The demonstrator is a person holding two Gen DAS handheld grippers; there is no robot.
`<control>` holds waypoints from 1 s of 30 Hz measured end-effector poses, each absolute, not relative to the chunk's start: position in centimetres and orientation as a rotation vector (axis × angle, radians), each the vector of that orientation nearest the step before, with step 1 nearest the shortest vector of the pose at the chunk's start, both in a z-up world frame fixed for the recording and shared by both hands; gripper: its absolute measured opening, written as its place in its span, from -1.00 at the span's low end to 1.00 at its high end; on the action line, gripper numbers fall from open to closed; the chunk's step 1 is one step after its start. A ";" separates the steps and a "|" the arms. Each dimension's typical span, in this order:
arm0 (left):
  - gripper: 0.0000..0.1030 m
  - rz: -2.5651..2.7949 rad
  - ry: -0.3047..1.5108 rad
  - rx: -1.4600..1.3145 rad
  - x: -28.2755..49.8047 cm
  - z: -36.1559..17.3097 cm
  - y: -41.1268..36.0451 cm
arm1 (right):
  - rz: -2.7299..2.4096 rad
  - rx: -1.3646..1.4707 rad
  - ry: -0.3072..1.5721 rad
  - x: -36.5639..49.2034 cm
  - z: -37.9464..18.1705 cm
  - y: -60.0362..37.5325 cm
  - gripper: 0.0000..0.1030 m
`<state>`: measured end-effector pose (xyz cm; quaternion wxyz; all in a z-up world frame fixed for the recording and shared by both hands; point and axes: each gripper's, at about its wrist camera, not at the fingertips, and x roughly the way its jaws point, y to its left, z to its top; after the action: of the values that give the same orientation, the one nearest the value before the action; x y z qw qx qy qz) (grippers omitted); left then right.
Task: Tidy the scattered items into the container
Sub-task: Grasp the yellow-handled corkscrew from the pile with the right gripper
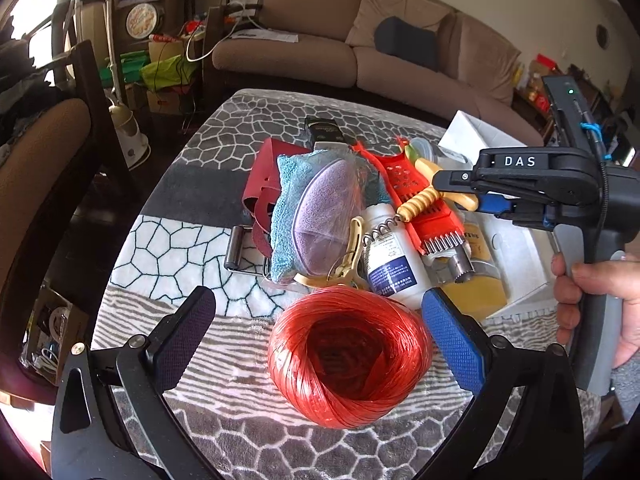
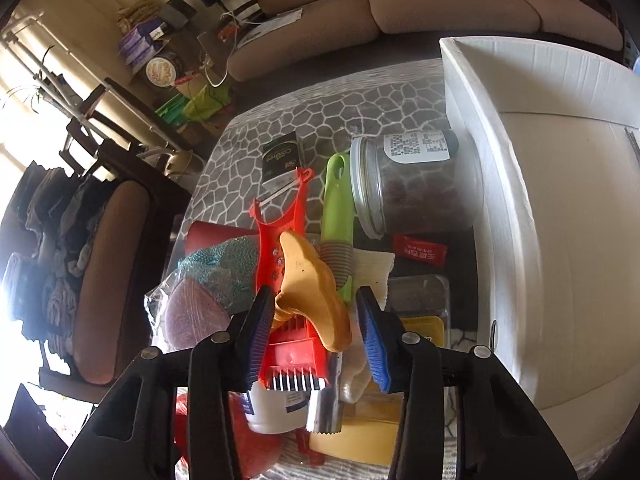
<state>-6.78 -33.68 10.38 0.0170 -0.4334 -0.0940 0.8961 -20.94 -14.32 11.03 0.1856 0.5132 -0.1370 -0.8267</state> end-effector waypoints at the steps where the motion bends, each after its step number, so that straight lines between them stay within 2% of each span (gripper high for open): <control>1: 1.00 2.785 -0.294 -1.347 -6.8 10.4 -33.7 | -2.329 1.438 -0.397 -21.0 11.0 -14.3 -0.26; 2: 1.00 2.784 -0.298 -1.347 -6.8 10.4 -33.6 | -2.328 1.436 -0.410 -21.0 11.0 -14.2 -0.28; 6: 1.00 2.785 -0.301 -1.346 -6.8 10.6 -33.3 | -2.328 1.374 -0.471 -20.7 11.9 -13.5 -0.60; 8: 1.00 2.786 -0.295 -1.344 -6.7 10.7 -33.1 | -2.310 1.377 -0.477 -20.6 12.5 -13.5 -0.65; 11: 1.00 2.787 -0.292 -1.339 -6.6 11.1 -32.8 | -2.303 1.356 -0.451 -20.1 13.7 -13.7 -0.67; 17: 1.00 2.775 -0.288 -1.328 -6.9 11.7 -31.9 | -2.227 1.305 -0.519 -18.2 16.1 -14.0 -0.76; 25: 1.00 2.767 -0.189 -1.336 -9.8 11.9 -29.0 | -2.198 1.261 -0.432 -15.8 19.0 -15.4 -0.76; 30: 1.00 2.773 -0.253 -1.248 -8.4 14.2 -28.5 | -2.198 1.223 -0.419 -14.9 20.8 -14.6 -0.76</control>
<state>-8.45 -28.45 14.17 0.0452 -0.4087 -0.0829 0.9078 -14.93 -14.57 20.83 0.2916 0.4588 -0.1573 -0.8244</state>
